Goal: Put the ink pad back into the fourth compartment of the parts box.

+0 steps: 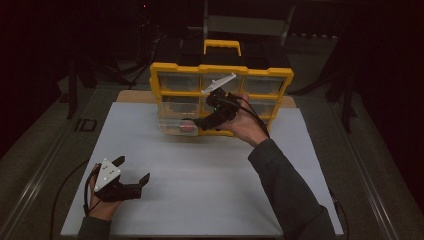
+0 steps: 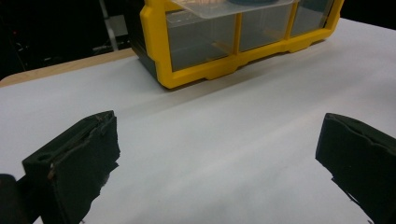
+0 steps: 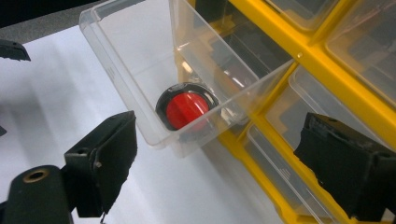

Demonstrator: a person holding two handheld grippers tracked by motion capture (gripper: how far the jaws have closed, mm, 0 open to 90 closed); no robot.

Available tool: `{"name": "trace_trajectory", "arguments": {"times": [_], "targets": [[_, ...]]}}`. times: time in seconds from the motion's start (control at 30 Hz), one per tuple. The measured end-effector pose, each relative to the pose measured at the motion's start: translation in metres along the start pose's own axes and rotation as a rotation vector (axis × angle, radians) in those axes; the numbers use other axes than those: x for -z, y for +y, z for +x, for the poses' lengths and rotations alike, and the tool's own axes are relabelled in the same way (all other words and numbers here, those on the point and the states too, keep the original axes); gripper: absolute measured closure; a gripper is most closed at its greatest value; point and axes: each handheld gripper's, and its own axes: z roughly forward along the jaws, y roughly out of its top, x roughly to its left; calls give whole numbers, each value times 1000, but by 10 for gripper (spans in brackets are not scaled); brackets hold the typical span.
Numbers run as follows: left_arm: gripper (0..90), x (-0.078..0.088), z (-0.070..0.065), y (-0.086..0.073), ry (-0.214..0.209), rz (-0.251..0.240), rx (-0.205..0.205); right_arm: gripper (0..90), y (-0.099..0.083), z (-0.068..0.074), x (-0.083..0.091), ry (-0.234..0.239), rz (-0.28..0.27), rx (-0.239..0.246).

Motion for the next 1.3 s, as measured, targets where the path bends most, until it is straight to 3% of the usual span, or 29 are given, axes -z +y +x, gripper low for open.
{"name": "trace_trajectory", "arguments": {"times": [0.97,1.3], "targets": [[0,1,0,0,5,-2,1,115,-25,2,13,-3,-16,11],[0,0,0,0,4,0,0,129,-31,10,12,24,-19,36]]}}
